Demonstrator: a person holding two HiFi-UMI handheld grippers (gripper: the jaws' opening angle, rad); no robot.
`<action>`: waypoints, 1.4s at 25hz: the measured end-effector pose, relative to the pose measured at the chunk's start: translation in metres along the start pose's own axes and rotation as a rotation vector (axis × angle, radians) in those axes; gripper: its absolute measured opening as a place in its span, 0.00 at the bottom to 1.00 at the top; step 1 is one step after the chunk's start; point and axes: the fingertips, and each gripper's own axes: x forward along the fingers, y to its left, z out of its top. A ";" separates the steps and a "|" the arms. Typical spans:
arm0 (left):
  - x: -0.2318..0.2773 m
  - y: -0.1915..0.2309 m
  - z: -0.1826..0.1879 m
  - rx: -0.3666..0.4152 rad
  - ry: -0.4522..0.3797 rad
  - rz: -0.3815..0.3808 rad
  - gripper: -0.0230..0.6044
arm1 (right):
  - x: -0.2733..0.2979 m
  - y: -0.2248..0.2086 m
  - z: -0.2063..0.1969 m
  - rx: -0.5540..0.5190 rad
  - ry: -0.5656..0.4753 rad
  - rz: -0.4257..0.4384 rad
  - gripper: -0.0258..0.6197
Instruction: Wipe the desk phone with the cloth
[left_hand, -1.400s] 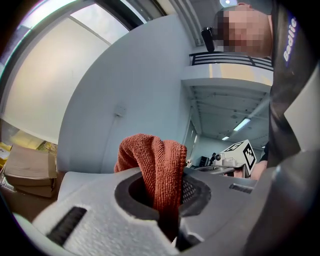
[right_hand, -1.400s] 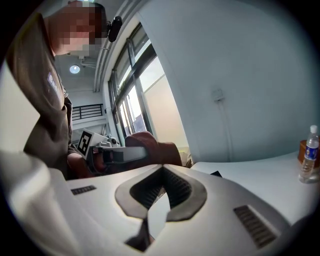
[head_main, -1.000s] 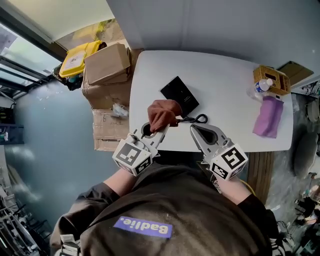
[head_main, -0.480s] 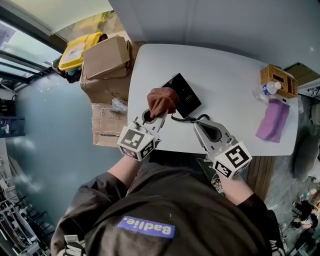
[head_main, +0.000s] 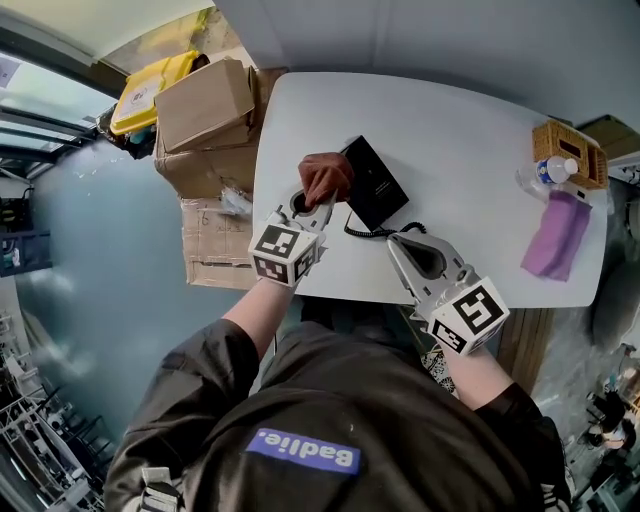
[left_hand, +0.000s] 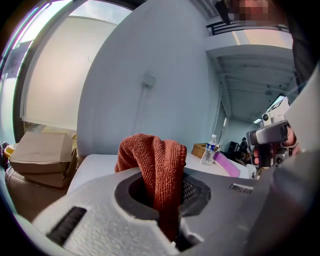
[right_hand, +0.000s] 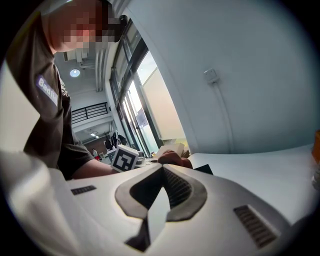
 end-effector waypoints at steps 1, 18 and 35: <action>0.004 0.004 -0.004 -0.001 0.008 0.006 0.10 | 0.000 -0.001 -0.001 0.000 0.003 0.001 0.08; 0.040 -0.018 -0.072 -0.016 0.139 -0.025 0.10 | -0.016 -0.015 -0.028 0.051 0.032 -0.023 0.08; 0.040 -0.096 -0.123 -0.050 0.251 -0.131 0.10 | -0.050 -0.023 -0.034 0.066 0.017 -0.056 0.08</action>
